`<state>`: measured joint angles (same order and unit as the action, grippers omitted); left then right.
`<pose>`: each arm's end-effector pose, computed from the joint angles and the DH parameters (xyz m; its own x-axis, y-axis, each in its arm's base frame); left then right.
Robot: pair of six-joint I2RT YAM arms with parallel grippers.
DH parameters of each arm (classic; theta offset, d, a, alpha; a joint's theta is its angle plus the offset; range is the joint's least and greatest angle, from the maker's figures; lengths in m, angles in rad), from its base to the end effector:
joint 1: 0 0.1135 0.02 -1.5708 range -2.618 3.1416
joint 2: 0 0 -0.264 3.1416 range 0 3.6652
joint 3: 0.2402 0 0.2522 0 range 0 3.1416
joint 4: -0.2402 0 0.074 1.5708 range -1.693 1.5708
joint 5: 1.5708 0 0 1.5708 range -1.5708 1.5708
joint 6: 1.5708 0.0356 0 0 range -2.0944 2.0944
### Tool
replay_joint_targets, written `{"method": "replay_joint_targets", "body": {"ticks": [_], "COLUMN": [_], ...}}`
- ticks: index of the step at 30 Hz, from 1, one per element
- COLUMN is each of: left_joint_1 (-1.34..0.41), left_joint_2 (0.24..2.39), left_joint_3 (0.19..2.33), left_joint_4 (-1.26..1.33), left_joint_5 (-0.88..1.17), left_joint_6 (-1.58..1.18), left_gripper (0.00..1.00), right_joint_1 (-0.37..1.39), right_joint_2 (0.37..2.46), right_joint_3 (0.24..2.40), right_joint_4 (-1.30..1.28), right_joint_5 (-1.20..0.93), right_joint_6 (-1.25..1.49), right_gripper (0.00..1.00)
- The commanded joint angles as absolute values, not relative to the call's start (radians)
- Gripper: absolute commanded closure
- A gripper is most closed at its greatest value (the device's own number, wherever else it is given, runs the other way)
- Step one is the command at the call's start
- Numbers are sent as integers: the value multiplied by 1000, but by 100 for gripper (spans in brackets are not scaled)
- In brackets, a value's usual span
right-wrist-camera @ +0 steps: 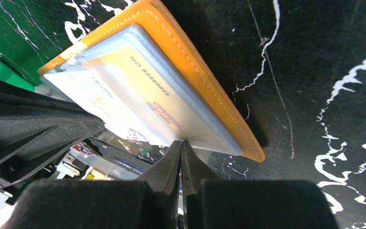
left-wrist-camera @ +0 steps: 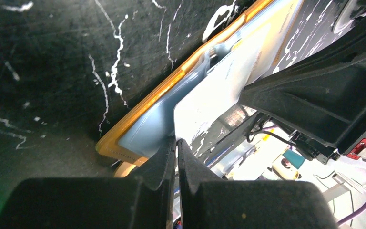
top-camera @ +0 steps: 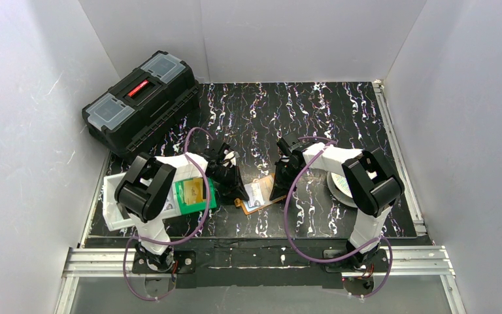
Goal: Take the credit cards out of the card holder
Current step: Remove the credit card from the card holder.
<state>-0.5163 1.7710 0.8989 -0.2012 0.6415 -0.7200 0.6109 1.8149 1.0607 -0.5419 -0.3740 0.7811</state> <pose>0.2721 -0.1789 0.1332 -0.9991 -0.0403 -0.0120 -0.0198 0.7039 -0.7100 0.2649 0.2014 0.1426 -0.9930 0.1048 0.0549 0.1183 0.8898 0.4407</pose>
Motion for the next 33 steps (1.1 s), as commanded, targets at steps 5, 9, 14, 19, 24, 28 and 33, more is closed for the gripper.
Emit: {"method": "replay_joint_targets", "body": {"ticks": [5, 9, 14, 19, 24, 28, 33], "left_joint_1": [-507, -506, -506, -506, -506, -504, -477], "left_joint_2": [1660, 1620, 1570, 1539, 1506, 1476, 1428], "left_joint_3": [950, 969, 997, 1019, 1031, 1045, 1051], "left_joint_4": [-362, -408, -456, -496, -521, -528, -527], "left_joint_5": [539, 509, 492, 475, 469, 480, 506], "left_joint_6": [-655, -637, -612, -591, -583, -595, -615], "left_gripper": [100, 100, 100, 100, 100, 100, 100], "right_joint_1": [609, 609, 609, 609, 609, 609, 609], "right_joint_2": [1859, 1833, 1784, 1725, 1664, 1609, 1571], "right_joint_3": [1024, 1019, 1029, 1077, 1123, 1149, 1173], "right_joint_4": [-558, -554, -545, -564, -579, -579, -581], "right_joint_5": [-228, -224, -239, -242, -257, -262, -272], "right_joint_6": [746, 747, 754, 752, 748, 748, 737], "right_gripper": [92, 92, 91, 89, 73, 51, 31]}}
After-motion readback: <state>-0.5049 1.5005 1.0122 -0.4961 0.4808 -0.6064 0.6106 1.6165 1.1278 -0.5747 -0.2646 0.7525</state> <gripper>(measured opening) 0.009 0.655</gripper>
